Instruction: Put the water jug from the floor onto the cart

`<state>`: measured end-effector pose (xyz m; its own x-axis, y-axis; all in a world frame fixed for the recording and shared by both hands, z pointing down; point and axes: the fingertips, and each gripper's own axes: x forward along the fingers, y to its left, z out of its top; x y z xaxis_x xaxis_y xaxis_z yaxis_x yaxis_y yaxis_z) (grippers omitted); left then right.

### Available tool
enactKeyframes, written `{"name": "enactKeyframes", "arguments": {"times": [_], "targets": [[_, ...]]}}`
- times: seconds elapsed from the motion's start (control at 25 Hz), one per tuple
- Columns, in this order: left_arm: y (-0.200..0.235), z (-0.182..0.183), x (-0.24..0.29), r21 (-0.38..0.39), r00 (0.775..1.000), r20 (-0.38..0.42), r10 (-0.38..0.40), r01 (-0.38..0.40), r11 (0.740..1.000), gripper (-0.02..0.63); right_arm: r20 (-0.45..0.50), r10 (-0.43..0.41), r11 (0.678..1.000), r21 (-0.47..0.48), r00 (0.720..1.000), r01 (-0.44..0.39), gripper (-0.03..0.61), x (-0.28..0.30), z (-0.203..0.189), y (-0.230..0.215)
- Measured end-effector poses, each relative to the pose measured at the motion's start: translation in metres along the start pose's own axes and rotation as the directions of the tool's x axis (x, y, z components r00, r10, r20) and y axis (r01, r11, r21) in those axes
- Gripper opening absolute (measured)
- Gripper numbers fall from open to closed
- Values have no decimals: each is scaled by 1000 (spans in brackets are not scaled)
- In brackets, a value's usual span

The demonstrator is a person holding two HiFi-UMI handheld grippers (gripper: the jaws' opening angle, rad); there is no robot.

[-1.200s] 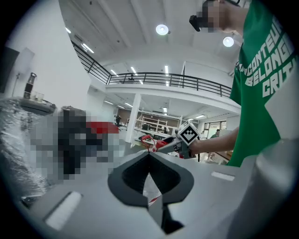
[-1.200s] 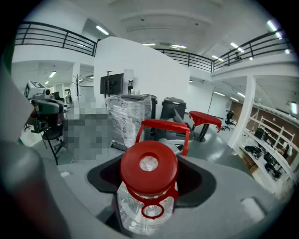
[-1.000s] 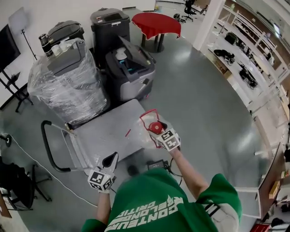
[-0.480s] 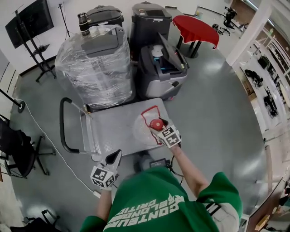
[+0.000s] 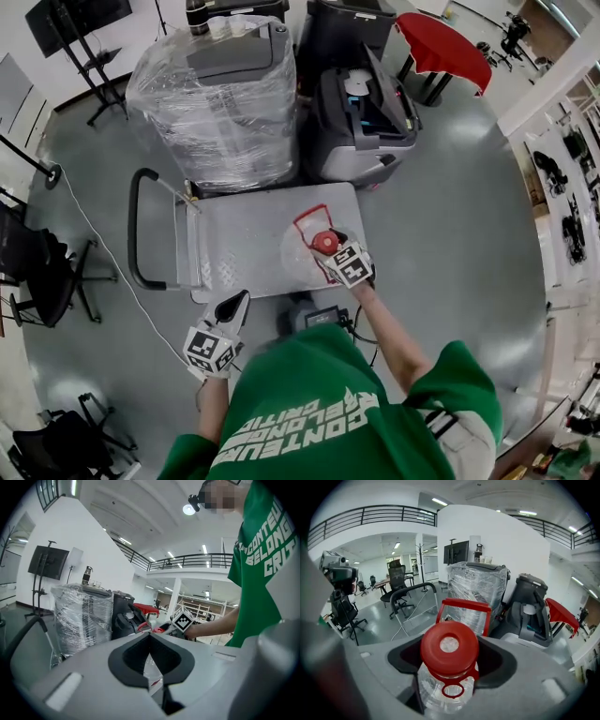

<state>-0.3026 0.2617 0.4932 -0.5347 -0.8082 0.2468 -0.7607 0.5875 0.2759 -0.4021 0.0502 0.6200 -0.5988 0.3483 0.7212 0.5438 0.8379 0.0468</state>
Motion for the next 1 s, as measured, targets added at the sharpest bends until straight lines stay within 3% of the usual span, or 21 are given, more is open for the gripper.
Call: {"name": "enactKeyframes", "arguments": {"times": [0.52,0.8,1.0], "targets": [[22,8,14,-54,991,-19,134,-135,989,9,-182,108,992,-40,977,-118,299,68,-36,-28],[27,8,14,-88,980,-28,199,-201,976,9,-302,130,983,-83,944,-162,299,105,-62,-39],[32,7,17,-111,970,-32,243,-245,963,9,-429,121,979,-99,895,-180,299,129,-96,-51]]}}
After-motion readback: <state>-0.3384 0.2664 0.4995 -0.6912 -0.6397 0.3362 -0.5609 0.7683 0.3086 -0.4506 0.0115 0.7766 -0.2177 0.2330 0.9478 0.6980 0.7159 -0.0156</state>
